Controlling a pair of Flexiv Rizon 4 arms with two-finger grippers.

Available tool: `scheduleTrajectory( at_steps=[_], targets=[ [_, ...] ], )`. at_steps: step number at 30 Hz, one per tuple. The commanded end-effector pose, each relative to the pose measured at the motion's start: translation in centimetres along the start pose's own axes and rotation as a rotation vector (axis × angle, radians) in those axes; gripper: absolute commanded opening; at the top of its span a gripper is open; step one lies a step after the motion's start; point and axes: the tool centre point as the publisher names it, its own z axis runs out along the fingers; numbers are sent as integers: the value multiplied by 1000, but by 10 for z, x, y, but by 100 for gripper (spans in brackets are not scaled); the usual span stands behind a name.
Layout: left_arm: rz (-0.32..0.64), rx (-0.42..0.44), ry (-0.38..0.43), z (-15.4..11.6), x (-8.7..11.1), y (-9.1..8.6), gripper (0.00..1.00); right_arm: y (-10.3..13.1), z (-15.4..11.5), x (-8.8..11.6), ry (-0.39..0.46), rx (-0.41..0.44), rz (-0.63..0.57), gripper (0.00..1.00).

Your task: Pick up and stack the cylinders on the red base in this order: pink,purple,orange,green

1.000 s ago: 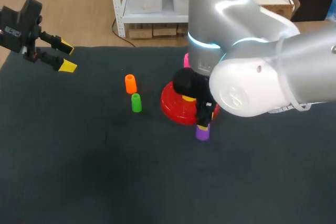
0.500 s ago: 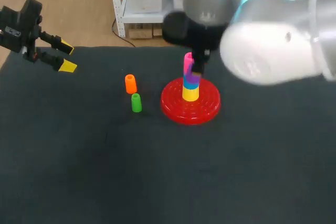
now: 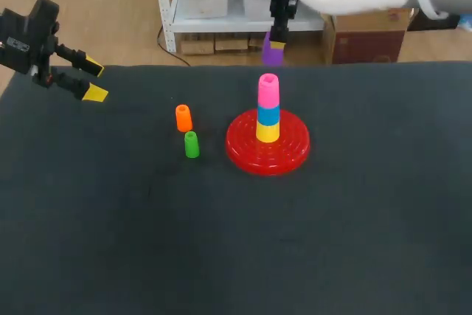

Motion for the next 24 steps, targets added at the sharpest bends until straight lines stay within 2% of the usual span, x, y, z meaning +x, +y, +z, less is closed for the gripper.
scheduleTrajectory(
  at_steps=[1,9,24],
  targets=[
    [1,-1,-1,1,1,0,100,-9,14,-2,-2,-102,7,0],
    [1,-1,-1,1,1,0,100,0,31,-6,6,-155,-23,0],
    [1,-1,-1,1,1,0,100,-1,46,-3,46,-189,-30,0]
  ],
)
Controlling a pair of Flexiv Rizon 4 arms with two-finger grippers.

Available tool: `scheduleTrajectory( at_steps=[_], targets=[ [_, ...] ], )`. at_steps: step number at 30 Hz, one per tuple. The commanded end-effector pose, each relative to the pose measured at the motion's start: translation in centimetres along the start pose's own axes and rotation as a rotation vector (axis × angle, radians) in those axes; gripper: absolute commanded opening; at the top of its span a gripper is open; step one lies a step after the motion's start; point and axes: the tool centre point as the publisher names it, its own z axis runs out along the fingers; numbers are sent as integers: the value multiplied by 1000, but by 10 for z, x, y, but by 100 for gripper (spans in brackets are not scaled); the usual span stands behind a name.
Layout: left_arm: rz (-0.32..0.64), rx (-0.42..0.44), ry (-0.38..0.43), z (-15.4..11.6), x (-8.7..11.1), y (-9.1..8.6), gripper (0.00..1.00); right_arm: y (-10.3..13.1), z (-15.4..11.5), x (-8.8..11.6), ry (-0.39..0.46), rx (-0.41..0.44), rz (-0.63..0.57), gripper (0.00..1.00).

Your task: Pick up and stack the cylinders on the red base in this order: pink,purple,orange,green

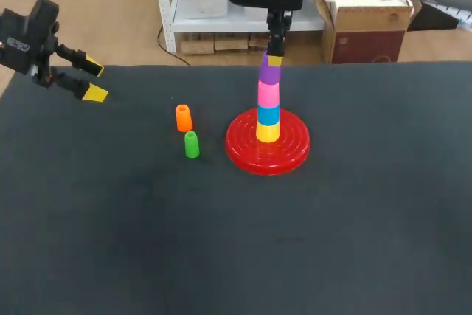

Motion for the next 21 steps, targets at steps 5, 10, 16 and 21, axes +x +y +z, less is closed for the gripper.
scheduleTrajectory(
  at_steps=[5,10,16,21],
  targets=[
    [1,-1,-1,1,1,0,100,-13,11,-3,24,-21,3,0],
    [1,-1,-1,1,1,0,100,-18,14,-5,30,-26,1,0],
    [1,-1,-1,1,1,0,100,-25,15,-12,35,-31,-16,0],
    [1,-1,-1,1,1,0,100,-27,24,-15,60,-65,-19,0]
  ],
)
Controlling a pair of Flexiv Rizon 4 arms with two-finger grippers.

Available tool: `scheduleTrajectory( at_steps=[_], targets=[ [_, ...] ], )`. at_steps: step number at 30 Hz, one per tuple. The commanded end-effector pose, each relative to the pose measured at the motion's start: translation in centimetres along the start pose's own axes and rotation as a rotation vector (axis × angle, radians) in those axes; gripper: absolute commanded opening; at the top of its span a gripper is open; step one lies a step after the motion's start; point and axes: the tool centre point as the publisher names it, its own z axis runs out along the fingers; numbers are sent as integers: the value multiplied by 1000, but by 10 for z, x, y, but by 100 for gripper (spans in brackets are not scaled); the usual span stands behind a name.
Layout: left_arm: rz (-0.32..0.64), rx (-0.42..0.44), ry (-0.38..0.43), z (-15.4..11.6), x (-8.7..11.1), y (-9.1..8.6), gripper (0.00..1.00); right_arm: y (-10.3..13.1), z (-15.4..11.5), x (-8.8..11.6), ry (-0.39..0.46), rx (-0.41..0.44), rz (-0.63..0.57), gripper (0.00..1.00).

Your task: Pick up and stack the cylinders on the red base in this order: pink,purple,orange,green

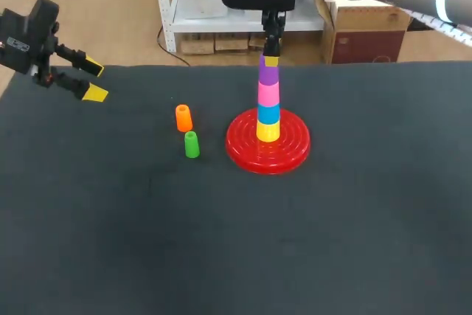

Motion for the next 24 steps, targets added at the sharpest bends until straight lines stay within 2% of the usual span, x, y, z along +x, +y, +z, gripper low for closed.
scheduleTrajectory(
  at_steps=[1,9,10,11,12,18,21,24],
  targets=[
    [1,-1,-1,1,1,0,100,-9,10,-8,16,-50,9,0],
    [1,-1,-1,1,1,0,100,0,24,-9,7,-78,10,0],
    [1,-1,-1,1,1,0,100,2,22,-9,1,-76,9,19],
    [1,-1,-1,1,1,0,100,3,20,-11,-6,-72,3,46],
    [1,-1,-1,1,1,0,100,4,16,-12,-3,-65,6,100],
    [1,-1,-1,1,1,0,100,3,-14,-29,2,18,-2,100],
    [1,-1,-1,1,1,0,100,-4,-26,-47,-5,38,-24,100],
    [1,-1,-1,1,1,0,100,-13,-25,-70,-4,38,-48,100]
  ],
)
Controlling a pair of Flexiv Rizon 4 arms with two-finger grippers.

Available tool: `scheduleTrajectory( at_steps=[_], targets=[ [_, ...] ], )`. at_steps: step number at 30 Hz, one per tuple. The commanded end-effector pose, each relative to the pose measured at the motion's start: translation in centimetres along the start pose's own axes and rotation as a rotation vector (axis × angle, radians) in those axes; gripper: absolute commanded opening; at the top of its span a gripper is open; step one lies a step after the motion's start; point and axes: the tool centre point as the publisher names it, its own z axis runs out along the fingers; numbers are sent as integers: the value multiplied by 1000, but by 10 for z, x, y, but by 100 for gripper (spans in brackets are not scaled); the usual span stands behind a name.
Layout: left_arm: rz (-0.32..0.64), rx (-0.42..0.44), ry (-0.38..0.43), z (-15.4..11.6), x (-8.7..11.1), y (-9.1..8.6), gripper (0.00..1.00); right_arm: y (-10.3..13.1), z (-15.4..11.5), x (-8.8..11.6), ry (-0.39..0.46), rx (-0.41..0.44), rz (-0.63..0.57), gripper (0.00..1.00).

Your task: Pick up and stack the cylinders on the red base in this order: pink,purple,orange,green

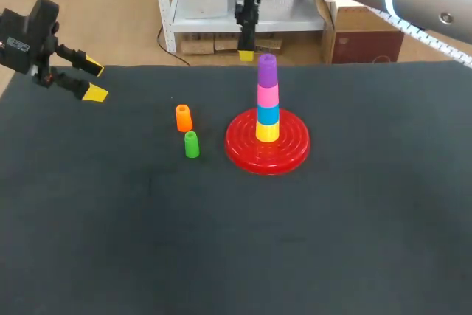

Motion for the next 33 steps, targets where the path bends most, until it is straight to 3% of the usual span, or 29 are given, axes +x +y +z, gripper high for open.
scheduleTrajectory(
  at_steps=[1,7,16,23,33],
  targets=[
    [1,-1,-1,1,1,0,100,-12,6,-30,14,-13,-17,100],
    [1,-1,-1,1,1,0,100,-29,37,-76,-28,-49,-43,100],
    [1,-1,-1,1,1,0,100,-39,92,-129,10,-145,-116,100],
    [1,-1,-1,1,1,0,100,-35,123,-146,19,-183,-136,100],
    [1,-1,-1,1,1,0,100,-28,155,-151,35,-246,-130,100]
  ],
)
